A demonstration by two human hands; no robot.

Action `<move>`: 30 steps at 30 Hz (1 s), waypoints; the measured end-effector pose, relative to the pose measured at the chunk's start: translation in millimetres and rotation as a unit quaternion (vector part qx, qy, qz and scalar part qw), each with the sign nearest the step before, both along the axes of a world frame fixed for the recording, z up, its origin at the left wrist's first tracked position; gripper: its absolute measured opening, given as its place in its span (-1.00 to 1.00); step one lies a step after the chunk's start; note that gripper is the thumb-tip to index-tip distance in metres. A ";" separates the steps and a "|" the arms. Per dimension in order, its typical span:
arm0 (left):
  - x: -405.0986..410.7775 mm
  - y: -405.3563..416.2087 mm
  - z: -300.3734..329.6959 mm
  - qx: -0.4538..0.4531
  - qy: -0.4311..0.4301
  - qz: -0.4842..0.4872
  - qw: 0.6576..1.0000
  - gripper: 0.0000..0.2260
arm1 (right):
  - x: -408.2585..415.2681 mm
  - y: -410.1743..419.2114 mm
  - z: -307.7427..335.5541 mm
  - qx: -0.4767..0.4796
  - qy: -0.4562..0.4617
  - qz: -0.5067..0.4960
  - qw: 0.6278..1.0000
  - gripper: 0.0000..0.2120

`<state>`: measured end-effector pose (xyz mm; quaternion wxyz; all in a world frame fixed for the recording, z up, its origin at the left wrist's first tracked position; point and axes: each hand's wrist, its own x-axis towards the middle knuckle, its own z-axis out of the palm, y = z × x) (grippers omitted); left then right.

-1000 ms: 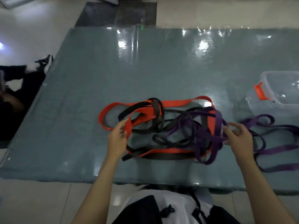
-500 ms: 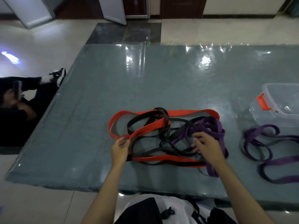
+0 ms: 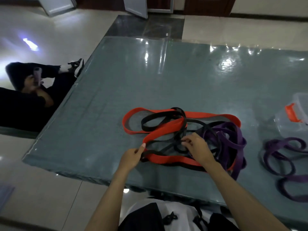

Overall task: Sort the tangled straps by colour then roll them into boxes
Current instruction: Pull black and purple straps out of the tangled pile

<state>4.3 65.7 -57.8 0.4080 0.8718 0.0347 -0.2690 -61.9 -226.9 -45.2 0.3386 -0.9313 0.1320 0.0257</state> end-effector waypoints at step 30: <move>21.5 -69.7 15.7 0.088 -0.107 -0.338 0.931 -0.34 | 30.4 -8.3 146.0 0.287 -0.241 -0.098 0.922 -0.77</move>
